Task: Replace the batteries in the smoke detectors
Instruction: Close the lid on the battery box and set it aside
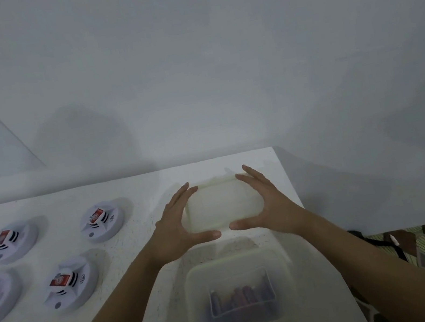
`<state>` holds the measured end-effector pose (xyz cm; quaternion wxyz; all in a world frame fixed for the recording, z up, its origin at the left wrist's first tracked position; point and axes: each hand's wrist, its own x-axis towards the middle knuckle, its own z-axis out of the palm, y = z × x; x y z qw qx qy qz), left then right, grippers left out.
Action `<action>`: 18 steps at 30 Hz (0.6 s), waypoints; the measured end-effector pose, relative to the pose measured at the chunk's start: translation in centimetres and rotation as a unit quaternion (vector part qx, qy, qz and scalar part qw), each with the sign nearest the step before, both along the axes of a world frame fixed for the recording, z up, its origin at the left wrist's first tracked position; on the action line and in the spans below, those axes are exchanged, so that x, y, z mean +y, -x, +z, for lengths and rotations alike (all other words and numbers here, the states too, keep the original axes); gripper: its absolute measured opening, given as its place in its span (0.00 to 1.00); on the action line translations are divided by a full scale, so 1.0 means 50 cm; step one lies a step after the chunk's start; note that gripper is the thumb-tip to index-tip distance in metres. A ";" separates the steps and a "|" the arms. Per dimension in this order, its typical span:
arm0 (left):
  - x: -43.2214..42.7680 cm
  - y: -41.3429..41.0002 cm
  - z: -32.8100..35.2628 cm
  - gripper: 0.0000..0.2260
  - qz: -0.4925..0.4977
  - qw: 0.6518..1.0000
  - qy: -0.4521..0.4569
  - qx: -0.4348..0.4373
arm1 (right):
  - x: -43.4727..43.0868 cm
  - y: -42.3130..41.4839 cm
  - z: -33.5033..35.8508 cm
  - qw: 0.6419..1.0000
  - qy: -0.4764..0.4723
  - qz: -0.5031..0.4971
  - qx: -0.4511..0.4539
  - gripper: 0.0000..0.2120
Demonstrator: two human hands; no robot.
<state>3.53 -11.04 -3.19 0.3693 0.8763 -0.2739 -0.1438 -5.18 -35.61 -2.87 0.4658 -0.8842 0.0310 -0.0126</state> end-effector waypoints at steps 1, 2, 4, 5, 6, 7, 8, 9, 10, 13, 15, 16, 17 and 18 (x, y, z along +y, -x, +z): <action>0.009 0.002 0.003 0.48 0.009 1.000 -0.001 0.010 | 0.002 0.009 0.008 1.000 0.000 -0.006 -0.004 0.48; 0.016 0.007 0.008 0.45 0.025 0.999 0.005 0.022 | 0.006 0.021 0.015 0.999 -0.001 -0.021 -0.024 0.43; 0.027 0.028 0.024 0.35 0.083 0.994 0.053 0.056 | 0.016 0.047 0.026 0.994 -0.013 -0.063 -0.084 0.30; 0.030 0.047 0.031 0.29 0.115 0.987 0.085 0.077 | 0.021 0.061 0.030 0.990 -0.019 -0.083 -0.110 0.24; 0.034 0.070 0.033 0.25 0.143 0.978 0.112 0.100 | 0.026 0.076 0.031 0.987 -0.025 -0.100 -0.125 0.20; 0.040 0.096 0.031 0.23 0.164 0.970 0.135 0.119 | 0.030 0.092 0.028 0.984 -0.037 -0.116 -0.129 0.17; 0.050 0.124 0.027 0.23 0.174 0.964 0.152 0.133 | 0.035 0.107 0.023 0.982 -0.058 -0.131 -0.125 0.17; 0.061 0.151 0.022 0.25 0.178 0.960 0.161 0.142 | 0.038 0.124 0.014 0.980 -0.082 -0.141 -0.112 0.19; 0.070 0.177 0.017 0.28 0.176 0.959 0.164 0.152 | 0.042 0.142 0.005 0.980 -0.099 -0.145 -0.093 0.24; 0.087 0.239 -0.003 0.35 0.158 0.958 0.160 0.177 | 0.059 0.190 -0.022 0.985 -0.116 -0.124 -0.040 0.40; 0.087 0.263 -0.019 0.39 0.148 0.961 0.152 0.176 | 0.074 0.208 -0.032 0.982 -0.144 -0.123 -0.012 0.46; 0.085 0.271 -0.024 0.40 0.149 0.963 0.147 0.170 | 0.082 0.214 -0.036 0.979 -0.159 -0.127 -0.002 0.49; 0.082 0.277 -0.028 0.41 0.151 0.964 0.145 0.162 | 0.088 0.219 -0.041 0.976 -0.172 -0.133 0.003 0.51; 0.078 0.280 -0.030 0.41 0.156 0.964 0.146 0.156 | 0.092 0.221 -0.047 0.973 -0.184 -0.142 0.003 0.53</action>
